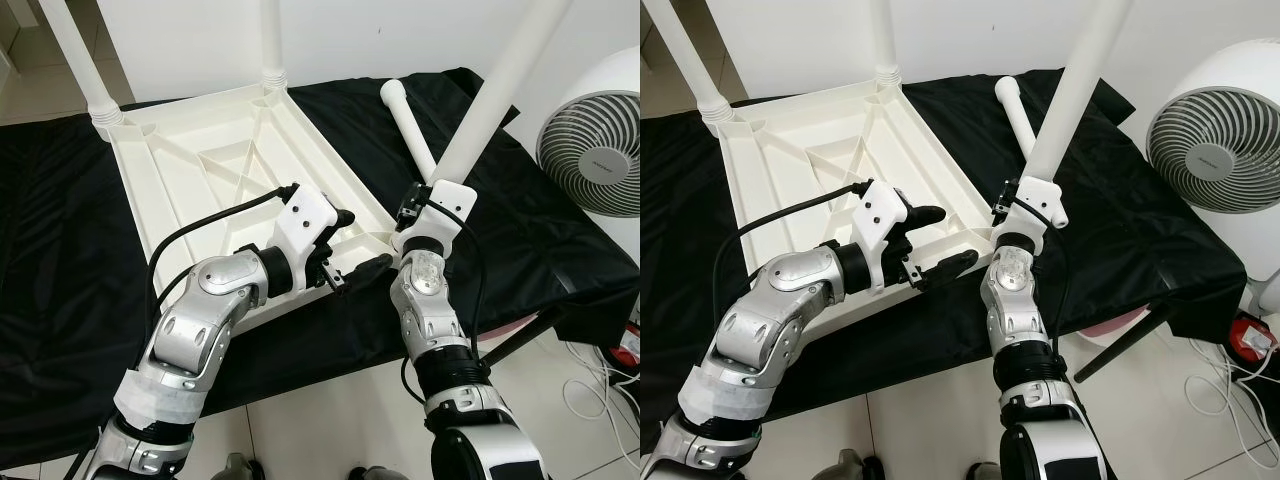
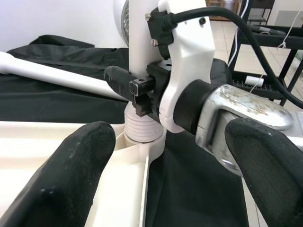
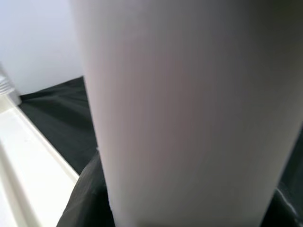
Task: Building children table
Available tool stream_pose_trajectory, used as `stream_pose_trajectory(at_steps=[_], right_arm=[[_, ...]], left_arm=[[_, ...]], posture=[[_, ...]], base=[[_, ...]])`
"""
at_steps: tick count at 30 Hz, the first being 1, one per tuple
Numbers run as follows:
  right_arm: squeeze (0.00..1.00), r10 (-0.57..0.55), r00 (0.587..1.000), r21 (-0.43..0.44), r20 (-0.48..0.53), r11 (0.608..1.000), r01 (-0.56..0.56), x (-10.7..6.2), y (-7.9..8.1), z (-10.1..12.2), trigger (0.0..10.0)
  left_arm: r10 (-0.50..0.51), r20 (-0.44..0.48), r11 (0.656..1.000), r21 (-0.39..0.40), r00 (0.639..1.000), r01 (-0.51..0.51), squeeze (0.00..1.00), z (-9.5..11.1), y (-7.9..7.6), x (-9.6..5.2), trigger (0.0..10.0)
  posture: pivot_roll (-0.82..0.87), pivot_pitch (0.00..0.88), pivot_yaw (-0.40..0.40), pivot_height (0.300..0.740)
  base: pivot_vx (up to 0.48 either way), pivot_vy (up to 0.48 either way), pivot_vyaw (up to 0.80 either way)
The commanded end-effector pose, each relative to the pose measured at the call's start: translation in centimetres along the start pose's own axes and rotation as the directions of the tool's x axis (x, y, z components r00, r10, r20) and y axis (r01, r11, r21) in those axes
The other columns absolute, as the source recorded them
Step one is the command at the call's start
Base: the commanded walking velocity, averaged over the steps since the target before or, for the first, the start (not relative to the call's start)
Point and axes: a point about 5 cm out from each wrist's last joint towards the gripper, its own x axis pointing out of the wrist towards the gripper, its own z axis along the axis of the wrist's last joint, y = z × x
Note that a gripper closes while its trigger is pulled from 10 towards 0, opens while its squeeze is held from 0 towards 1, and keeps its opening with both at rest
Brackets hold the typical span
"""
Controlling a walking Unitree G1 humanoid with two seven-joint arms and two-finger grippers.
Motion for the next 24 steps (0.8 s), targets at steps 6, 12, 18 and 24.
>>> stream_pose_trajectory(at_steps=[6, 12, 18, 24], right_arm=[[0.0, -0.058, 0.976, -0.063, -0.21, 0.997, 0.046, 0.1, -1.0, -3.3, 10.0], [0.0, -0.042, 0.973, -0.143, -0.228, 0.99, 0.009, 0.8, -0.9, -3.2, 10.0], [0.0, -0.008, 0.978, -0.295, -0.209, 0.954, -0.055, 1.1, -0.8, -3.3, 10.0], [0.0, 0.034, 0.98, -0.36, -0.197, 0.927, -0.105, 0.9, -0.3, -3.5, 10.0]], left_arm=[[0.067, 0.006, 0.998, 0.006, 0.998, -0.067, 0.0, 0.3, 0.1, 0.1, 10.0], [0.071, 0.006, 0.997, 0.005, 0.997, -0.071, 0.0, 0.2, 0.1, 0.0, 10.0], [0.075, 0.008, 0.997, 0.005, 0.997, -0.075, 0.0, 0.3, 0.2, 0.0, 10.0], [0.077, 0.009, 0.997, 0.005, 0.997, -0.077, 0.0, 0.3, 0.2, -0.1, 10.0]], posture=[[-0.04, 0.085, 0.023, 0.74], [-0.04, 0.089, 0.021, 0.74], [-0.04, 0.09, 0.019, 0.74], [-0.04, 0.097, 0.02, 0.74]], base=[[0.0, 0.0, 0.0], [0.0, 0.0, 0.0], [0.0, 0.0, 0.0], [0.0, 0.0, 0.0]])
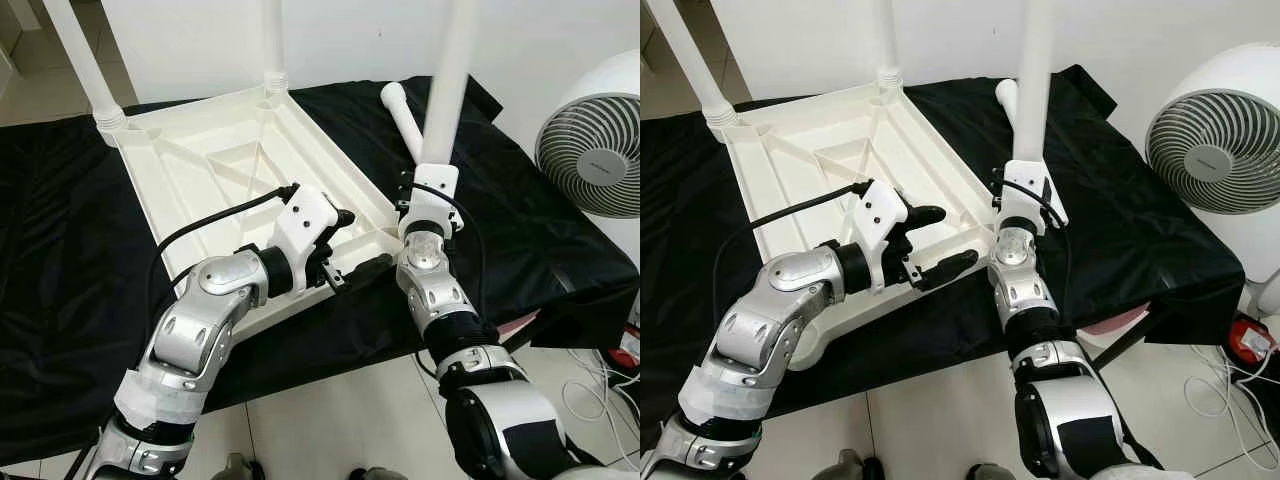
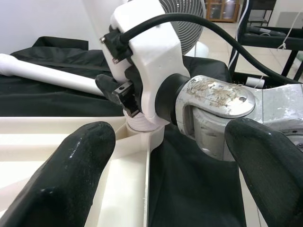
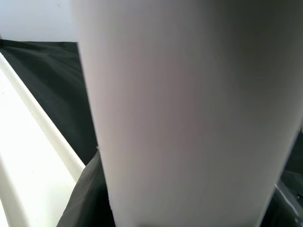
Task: Building children table
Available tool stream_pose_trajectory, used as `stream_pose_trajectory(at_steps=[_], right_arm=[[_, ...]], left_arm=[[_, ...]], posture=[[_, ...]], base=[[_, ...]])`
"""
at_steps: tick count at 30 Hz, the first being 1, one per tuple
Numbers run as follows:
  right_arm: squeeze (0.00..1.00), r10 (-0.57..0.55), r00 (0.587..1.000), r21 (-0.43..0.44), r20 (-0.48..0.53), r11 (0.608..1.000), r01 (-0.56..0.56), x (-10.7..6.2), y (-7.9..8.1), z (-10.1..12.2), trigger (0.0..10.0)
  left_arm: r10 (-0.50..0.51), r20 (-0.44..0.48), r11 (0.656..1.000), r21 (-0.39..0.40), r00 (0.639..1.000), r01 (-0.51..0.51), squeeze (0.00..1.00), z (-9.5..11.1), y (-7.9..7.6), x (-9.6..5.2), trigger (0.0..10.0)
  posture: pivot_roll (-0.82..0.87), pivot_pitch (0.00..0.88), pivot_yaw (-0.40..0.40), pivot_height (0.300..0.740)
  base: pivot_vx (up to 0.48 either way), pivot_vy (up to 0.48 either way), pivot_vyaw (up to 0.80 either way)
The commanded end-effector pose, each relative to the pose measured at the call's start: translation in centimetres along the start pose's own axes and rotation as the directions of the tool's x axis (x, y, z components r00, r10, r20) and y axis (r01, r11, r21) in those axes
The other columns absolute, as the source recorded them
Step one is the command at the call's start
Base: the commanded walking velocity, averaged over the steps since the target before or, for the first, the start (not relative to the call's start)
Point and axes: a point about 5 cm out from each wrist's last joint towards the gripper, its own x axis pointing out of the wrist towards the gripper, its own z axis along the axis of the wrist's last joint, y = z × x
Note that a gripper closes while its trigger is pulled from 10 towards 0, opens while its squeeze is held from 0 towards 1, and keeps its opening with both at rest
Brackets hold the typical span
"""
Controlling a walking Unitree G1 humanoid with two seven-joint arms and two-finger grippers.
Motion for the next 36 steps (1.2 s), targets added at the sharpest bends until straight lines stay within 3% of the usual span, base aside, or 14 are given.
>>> stream_pose_trajectory(at_steps=[1, 10, 12, 16, 19, 24, 30, 33, 36], right_arm=[[0.0, 0.019, 0.99, -0.037, -0.138, 0.999, -0.025, -1.0, -0.1, -3.4, 10.0], [0.0, 0.086, 0.985, 0.091, -0.147, 0.993, -0.073, -1.5, -0.2, -4.1, 10.0], [0.0, 0.176, 0.974, 0.143, -0.143, 0.977, -0.156, -2.1, 0.8, -4.1, 10.0], [0.0, 0.203, 0.969, 0.149, -0.138, 0.972, -0.183, -2.3, 1.2, -4.1, 10.0], [0.0, 0.338, 0.93, 0.188, -0.145, 0.932, -0.31, -3.3, 3.3, -4.2, 10.0], [0.0, 0.439, 0.888, 0.199, -0.138, 0.891, -0.409, -4.4, 4.8, -4.2, 10.0], [0.0, 0.531, 0.841, 0.196, -0.101, 0.84, -0.507, -5.3, 5.8, -3.7, 10.0], [0.0, 0.538, 0.838, 0.194, -0.097, 0.836, -0.514, -5.4, 5.8, -3.6, 10.0], [0.0, 0.546, 0.837, 0.216, -0.03, 0.821, -0.528, -5.2, 5.2, -2.5, 10.0]], left_arm=[[0.076, 0.006, 0.997, 0.004, 0.997, -0.076, 0.0, 0.3, 0.2, -0.1, 10.0], [0.073, 0.001, 0.997, 0.004, 0.997, -0.073, 0.0, 0.3, 0.2, -0.2, 10.0], [0.068, -0.003, 0.998, 0.007, 0.998, -0.068, 0.0, 0.2, 0.3, -0.2, 10.0], [0.067, -0.004, 0.998, 0.008, 0.998, -0.067, 0.0, 0.3, 0.3, -0.2, 10.0], [0.064, 0.0, 0.998, 0.01, 0.998, -0.064, 0.0, 0.4, 0.4, -0.1, 10.0], [0.065, 0.0, 0.998, 0.011, 0.998, -0.065, 0.0, 0.4, 0.5, -0.1, 10.0], [0.07, -0.001, 0.997, 0.015, 0.998, -0.07, 0.0, 0.4, 0.7, -0.1, 10.0], [0.07, -0.001, 0.997, 0.016, 0.998, -0.07, 0.0, 0.4, 0.7, -0.1, 10.0], [0.092, 0.008, 0.995, 0.027, 0.996, -0.092, 0.0, 0.6, 1.2, -0.1, 10.0]], posture=[[-0.04, 0.097, 0.02, 0.74], [-0.04, 0.106, 0.025, 0.74], [-0.04, 0.11, 0.034, 0.74], [-0.04, 0.11, 0.034, 0.74], [-0.05, 0.111, 0.035, 0.74], [-0.05, 0.115, 0.032, 0.74], [-0.05, 0.115, 0.029, 0.74], [-0.05, 0.115, 0.029, 0.74], [-0.06, 0.113, 0.031, 0.74]], base=[[0.0, 0.0, 0.0], [0.0, 0.0, 0.0], [0.0, 0.0, 0.0], [0.0, 0.0, 0.0], [0.0, 0.0, 0.0], [0.0, 0.0, 0.0], [0.0, 0.0, 0.0], [0.0, 0.0, 0.0], [0.0, 0.0, 0.0]])
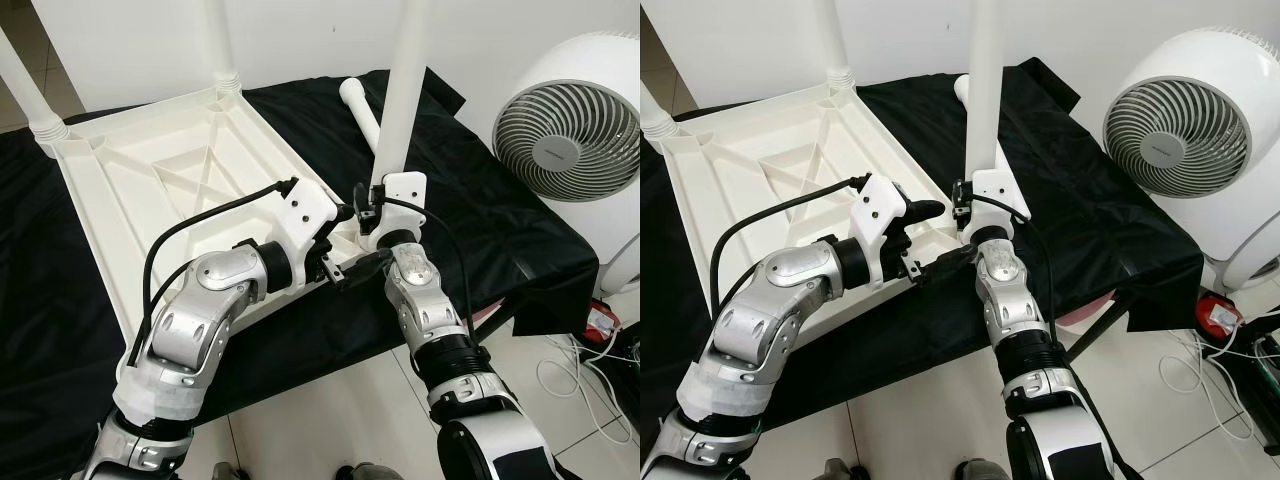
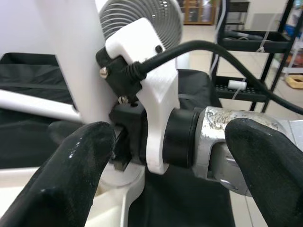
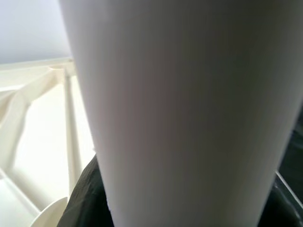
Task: Building children table
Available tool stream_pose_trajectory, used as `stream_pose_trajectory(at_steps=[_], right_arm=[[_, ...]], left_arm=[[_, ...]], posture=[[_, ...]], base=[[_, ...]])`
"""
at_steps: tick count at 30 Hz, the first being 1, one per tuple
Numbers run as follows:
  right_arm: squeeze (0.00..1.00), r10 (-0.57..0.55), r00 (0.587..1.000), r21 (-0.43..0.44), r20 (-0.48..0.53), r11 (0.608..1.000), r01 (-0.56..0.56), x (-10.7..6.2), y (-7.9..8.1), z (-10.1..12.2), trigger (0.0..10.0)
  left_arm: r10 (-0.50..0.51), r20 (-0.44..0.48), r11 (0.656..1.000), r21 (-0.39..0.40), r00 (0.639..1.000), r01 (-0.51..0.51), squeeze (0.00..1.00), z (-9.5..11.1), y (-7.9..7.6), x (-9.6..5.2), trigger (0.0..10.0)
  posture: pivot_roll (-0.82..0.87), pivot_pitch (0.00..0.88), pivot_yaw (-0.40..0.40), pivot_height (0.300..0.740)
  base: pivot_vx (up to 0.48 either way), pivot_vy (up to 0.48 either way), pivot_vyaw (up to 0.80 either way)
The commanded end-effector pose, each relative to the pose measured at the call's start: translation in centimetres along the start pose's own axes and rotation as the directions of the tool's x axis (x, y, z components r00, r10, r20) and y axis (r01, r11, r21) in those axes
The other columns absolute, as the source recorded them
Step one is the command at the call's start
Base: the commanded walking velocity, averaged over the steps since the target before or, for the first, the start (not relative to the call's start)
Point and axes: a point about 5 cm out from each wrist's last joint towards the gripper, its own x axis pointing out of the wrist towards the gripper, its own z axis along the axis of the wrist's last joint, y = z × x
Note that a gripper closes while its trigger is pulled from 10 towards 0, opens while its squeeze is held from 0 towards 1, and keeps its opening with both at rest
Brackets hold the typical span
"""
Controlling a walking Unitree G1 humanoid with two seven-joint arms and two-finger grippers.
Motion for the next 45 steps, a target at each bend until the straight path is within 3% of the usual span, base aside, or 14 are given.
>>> stream_pose_trajectory(at_steps=[1, 3, 7, 9, 14, 22, 27, 32, 38, 45], right_arm=[[0.0, 0.091, 0.983, 0.062, -0.158, 0.995, -0.082, -1.2, 1.9, -3.4, 10.0], [0.0, 0.063, 0.996, 0.085, -0.063, 0.995, -0.058, -0.8, 0.1, -1.1, 10.0], [0.0, 0.058, 0.998, 0.091, -0.006, 0.994, -0.057, -0.4, -1.3, 0.7, 10.0], [0.0, 0.077, 0.997, 0.074, 0.021, 0.994, -0.079, -0.1, -2.2, 2.8, 10.0], [0.0, 0.137, 0.99, 0.06, 0.042, 0.988, -0.139, 0.1, -2.6, 5.4, 10.0], [0.0, 0.266, 0.963, -0.05, 0.033, 0.963, -0.265, 0.3, -3.8, 8.3, 10.0], [0.0, 0.383, 0.922, -0.117, -0.048, 0.915, -0.386, -0.1, -4.1, 7.8, 10.0], [0.0, 0.508, 0.851, -0.151, -0.138, 0.838, -0.525, -1.4, -3.5, 6.2, 10.0], [0.0, 0.568, 0.799, -0.154, -0.195, 0.787, -0.597, -2.0, -2.9, 5.4, 10.0], [0.0, 0.604, 0.765, -0.179, -0.225, 0.746, -0.641, -2.3, -2.7, 4.9, 10.0]], left_arm=[[0.083, -0.005, 0.997, 0.004, 0.997, -0.083, 0.0, -0.1, 0.7, 0.0, 10.0], [0.112, 0.011, 0.994, 0.003, 0.994, -0.112, 0.0, 0.4, 1.5, 0.0, 10.0], [0.125, 0.024, 0.992, 0.0, 0.992, -0.125, 0.0, 0.8, 2.1, 0.0, 10.0], [0.118, 0.039, 0.993, 0.0, 0.992, -0.118, 0.0, 1.3, 2.4, 0.0, 10.0], [0.106, 0.047, 0.994, 0.011, 0.993, -0.107, 0.0, 1.6, 2.5, 0.1, 10.0], [0.094, 0.091, 0.996, -0.006, 0.991, -0.094, 0.0, 2.7, 3.1, 0.4, 10.0], [0.09, 0.116, 0.995, -0.043, 0.989, -0.086, 0.0, 3.5, 3.6, 0.6, 10.0], [0.075, 0.163, 0.995, -0.07, 0.984, -0.065, 0.0, 4.8, 3.9, 0.8, 10.0], [0.043, 0.21, 0.994, -0.108, 0.977, -0.021, 0.0, 6.2, 3.9, 1.2, 10.0], [0.038, 0.185, 0.992, -0.123, 0.982, -0.015, 0.0, 6.3, 4.0, 1.9, 10.0]], posture=[[-0.06, 0.113, 0.031, 0.74], [-0.06, 0.109, 0.031, 0.74], [-0.06, 0.108, 0.029, 0.74], [-0.06, 0.108, 0.029, 0.74], [-0.06, 0.098, 0.026, 0.74], [-0.06, 0.09, 0.023, 0.74], [-0.06, 0.087, 0.023, 0.74], [-0.05, 0.088, 0.023, 0.74], [-0.05, 0.088, 0.023, 0.74], [-0.05, 0.088, 0.028, 0.74]], base=[[0.0, 0.0, 0.0], [0.0, 0.0, 0.0], [0.0, 0.0, 0.0], [0.0, 0.0, 0.0], [0.0, 0.0, 0.0], [0.0, 0.0, 0.0], [0.0, 0.0, 0.0], [0.0, 0.0, 0.0], [0.0, 0.0, 0.0], [0.0, 0.0, 0.0]])
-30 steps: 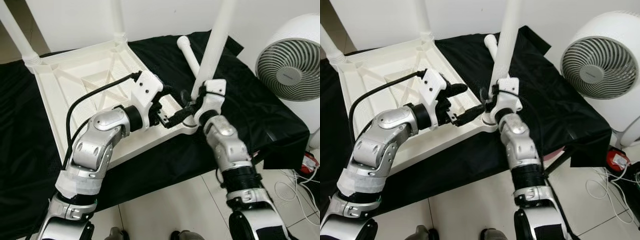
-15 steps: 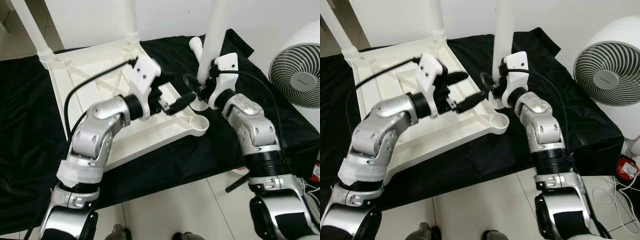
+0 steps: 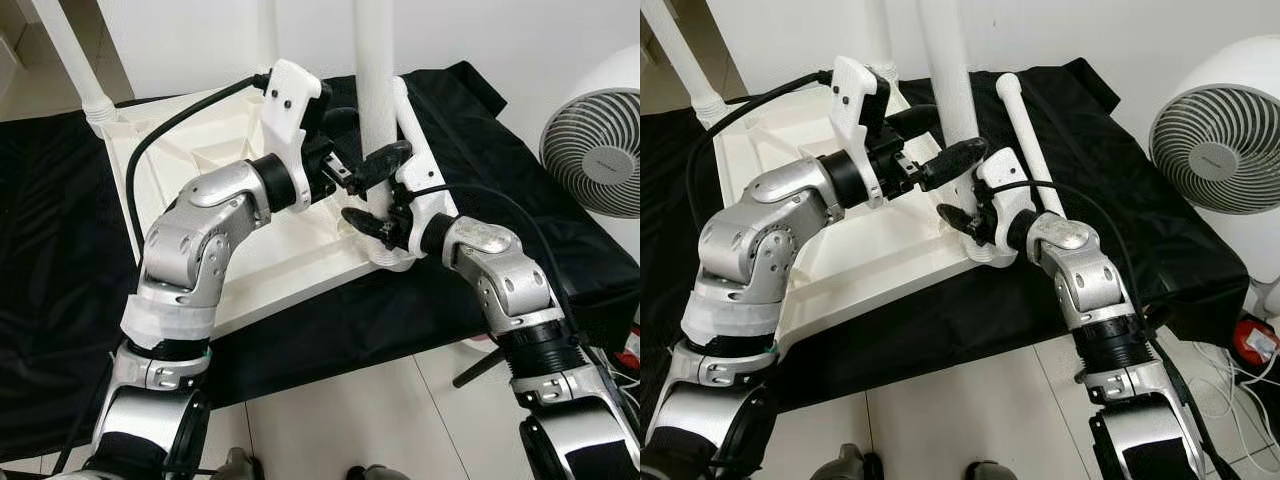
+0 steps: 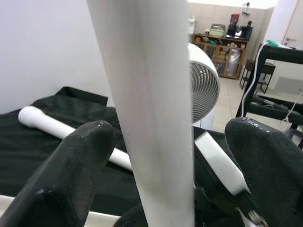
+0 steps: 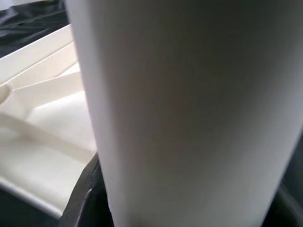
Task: Building children table
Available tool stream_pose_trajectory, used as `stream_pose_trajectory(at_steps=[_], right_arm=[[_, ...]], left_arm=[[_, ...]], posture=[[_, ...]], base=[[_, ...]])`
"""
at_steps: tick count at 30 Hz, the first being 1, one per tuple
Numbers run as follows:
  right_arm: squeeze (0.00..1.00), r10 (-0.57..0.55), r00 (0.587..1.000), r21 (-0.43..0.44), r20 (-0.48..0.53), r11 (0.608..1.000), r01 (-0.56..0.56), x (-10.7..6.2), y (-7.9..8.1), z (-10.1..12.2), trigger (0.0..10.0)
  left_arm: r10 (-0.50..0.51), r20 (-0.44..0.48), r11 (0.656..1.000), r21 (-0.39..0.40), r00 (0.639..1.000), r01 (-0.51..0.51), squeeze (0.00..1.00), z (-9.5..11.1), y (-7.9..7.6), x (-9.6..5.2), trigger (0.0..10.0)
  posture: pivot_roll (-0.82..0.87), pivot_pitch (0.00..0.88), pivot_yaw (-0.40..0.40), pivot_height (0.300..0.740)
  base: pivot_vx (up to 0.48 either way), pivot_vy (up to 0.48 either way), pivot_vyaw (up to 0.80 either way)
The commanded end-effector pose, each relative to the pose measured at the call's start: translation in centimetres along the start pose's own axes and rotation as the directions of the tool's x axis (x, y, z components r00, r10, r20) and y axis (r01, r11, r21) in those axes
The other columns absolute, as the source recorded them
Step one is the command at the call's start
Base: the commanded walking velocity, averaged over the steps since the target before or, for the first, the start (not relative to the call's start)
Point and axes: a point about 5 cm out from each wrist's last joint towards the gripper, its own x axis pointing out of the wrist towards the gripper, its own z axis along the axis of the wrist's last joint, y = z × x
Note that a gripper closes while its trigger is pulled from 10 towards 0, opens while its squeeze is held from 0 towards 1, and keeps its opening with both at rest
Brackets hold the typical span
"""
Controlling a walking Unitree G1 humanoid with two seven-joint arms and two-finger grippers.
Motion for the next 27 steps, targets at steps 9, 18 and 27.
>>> stream_pose_trajectory(at_steps=[9, 18, 27], right_arm=[[0.0, 0.025, 1.0, -0.067, -0.005, 0.997, -0.025, 0.0, 0.2, 0.2, 10.0], [0.0, -0.031, 1.0, -0.077, 0.007, 0.997, 0.031, 0.3, -0.5, 0.5, 10.0], [0.0, -0.081, 0.996, -0.03, 0.024, 0.996, 0.082, 0.6, -0.8, 0.5, 10.0]], left_arm=[[0.03, -0.056, 0.994, -0.105, 0.998, -0.036, 0.0, 0.2, 0.3, 1.2, 10.0], [0.109, -0.029, 0.965, -0.237, 0.994, -0.113, 0.0, 0.6, 1.7, 1.5, 0.0], [0.134, 0.005, 0.966, -0.223, 0.991, -0.129, 0.0, 1.7, 1.7, 1.7, 0.0]], posture=[[-0.05, 0.086, 0.031, 0.74], [-0.04, 0.086, 0.033, 0.74], [-0.05, 0.078, 0.034, 0.74]], base=[[0.0, 0.0, 0.0], [0.0, 0.0, 0.0], [0.0, 0.0, 0.0]])
